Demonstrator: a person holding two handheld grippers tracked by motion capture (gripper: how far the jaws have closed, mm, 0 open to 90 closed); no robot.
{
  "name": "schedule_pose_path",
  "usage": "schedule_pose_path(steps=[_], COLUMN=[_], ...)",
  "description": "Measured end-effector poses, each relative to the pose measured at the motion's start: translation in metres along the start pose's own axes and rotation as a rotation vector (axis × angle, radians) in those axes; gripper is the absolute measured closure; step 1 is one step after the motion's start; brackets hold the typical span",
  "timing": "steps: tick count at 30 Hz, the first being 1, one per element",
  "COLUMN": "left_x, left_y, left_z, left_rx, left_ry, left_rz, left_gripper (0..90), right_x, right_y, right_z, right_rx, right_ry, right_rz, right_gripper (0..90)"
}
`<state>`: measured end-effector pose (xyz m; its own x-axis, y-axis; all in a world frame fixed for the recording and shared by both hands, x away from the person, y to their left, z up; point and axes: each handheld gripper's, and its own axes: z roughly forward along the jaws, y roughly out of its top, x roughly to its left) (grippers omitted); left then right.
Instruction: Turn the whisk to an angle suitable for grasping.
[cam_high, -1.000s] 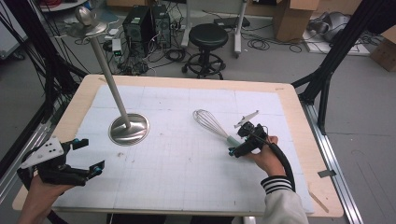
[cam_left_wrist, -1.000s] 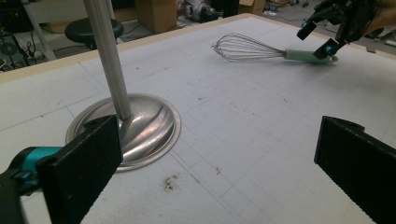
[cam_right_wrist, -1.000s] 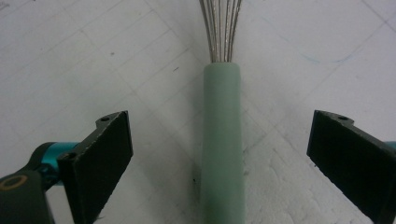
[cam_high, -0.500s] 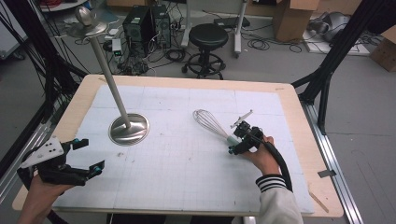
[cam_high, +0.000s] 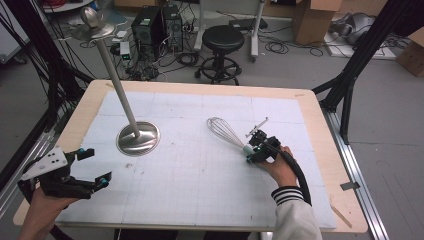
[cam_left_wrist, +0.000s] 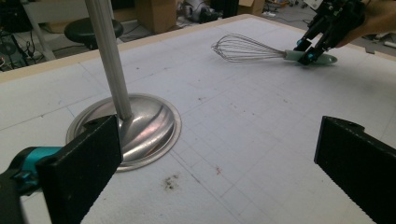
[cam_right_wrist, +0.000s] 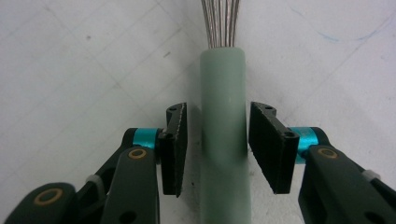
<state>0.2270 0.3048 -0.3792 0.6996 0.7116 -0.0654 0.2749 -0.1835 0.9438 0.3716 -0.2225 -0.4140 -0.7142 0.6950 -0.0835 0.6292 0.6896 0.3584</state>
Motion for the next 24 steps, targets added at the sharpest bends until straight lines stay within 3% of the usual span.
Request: schedule_pose_path(steps=[4,14,24], left_x=[-0.0001,-0.0009,-0.0001], left_y=[-0.0002,0.0003,-0.0008], left_z=[0.0004,0.0005,0.0008], left_rx=[0.001,-0.001,0.002], left_ry=[-0.001,-0.003,-0.002], left_rz=[-0.002,0.001,-0.002], left_gripper=[1.7,1.7,1.7], right_x=[-0.0007,0.0042,0.0026], right_y=[0.0007,0.0052,0.0045], right_z=[-0.0004,0.0008,-0.0007], right_rx=[0.013,0.041,0.03], right_ry=[-0.003,-0.032,-0.005], right_rz=[-0.005,-0.006,0.008], right_gripper=[66.9,68.8,69.3])
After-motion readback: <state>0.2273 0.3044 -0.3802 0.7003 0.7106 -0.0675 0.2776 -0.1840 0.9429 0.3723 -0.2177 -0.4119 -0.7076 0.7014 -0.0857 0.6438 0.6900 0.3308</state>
